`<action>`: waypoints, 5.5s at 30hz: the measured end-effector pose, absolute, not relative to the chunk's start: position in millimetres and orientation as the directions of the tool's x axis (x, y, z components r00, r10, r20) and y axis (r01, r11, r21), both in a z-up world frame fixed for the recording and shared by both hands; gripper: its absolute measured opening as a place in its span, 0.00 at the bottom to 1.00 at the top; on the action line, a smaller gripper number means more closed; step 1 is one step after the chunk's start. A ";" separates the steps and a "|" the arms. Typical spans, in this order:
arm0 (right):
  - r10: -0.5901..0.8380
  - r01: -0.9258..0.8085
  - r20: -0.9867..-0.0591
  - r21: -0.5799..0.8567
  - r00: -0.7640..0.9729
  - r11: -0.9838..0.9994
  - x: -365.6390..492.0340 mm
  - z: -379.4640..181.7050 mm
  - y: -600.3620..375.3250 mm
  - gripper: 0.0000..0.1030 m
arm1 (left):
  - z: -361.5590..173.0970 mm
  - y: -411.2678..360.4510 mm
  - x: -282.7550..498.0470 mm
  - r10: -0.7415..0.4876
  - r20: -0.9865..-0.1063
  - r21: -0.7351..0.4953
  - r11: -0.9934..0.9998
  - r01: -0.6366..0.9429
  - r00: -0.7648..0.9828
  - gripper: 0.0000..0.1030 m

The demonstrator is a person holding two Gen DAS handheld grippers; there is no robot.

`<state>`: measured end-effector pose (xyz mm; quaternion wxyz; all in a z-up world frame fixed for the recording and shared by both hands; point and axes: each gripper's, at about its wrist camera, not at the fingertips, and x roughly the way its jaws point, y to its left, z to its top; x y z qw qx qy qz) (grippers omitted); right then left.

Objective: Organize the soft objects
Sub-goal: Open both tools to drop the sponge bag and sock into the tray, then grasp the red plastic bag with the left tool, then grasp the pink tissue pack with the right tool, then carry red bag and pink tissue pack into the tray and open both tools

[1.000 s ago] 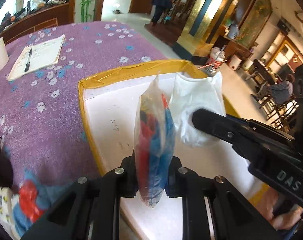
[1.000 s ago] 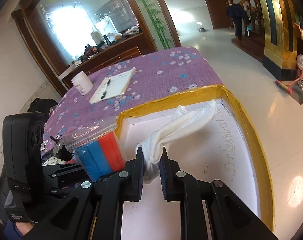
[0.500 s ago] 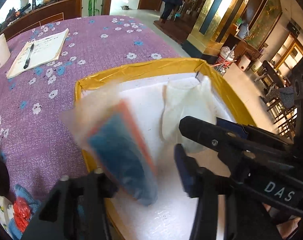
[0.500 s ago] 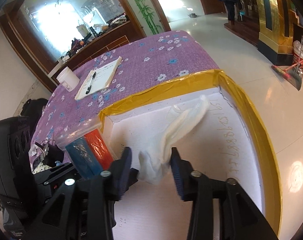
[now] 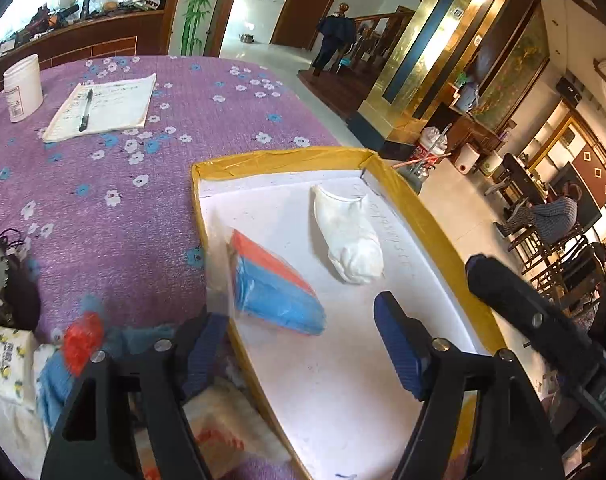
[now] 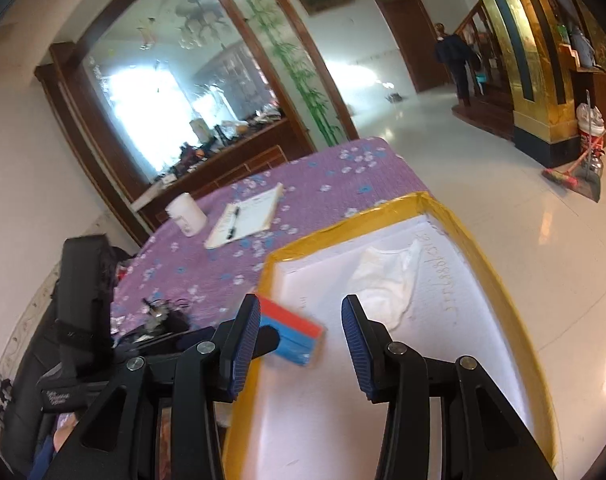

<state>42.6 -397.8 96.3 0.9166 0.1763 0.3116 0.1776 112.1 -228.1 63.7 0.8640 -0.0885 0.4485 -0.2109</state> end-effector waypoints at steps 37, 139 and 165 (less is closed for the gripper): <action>0.528 -0.348 -0.420 0.433 0.738 0.831 -44.0 90.0 -361.2 0.53 | 69.5 -153.5 -29.0 -0.262 -0.649 -0.102 0.960 0.260 0.714 0.99; 0.479 -0.261 -0.462 0.459 0.746 0.849 -40.6 64.9 -378.6 0.58 | 71.2 -199.7 -26.9 -0.433 -0.659 -0.210 0.891 0.402 0.615 0.29; 0.358 -0.113 -0.578 0.416 0.733 0.902 -15.5 44.9 -413.4 0.62 | 33.8 -271.6 4.7 -0.423 -0.725 -0.169 0.874 0.456 0.544 0.49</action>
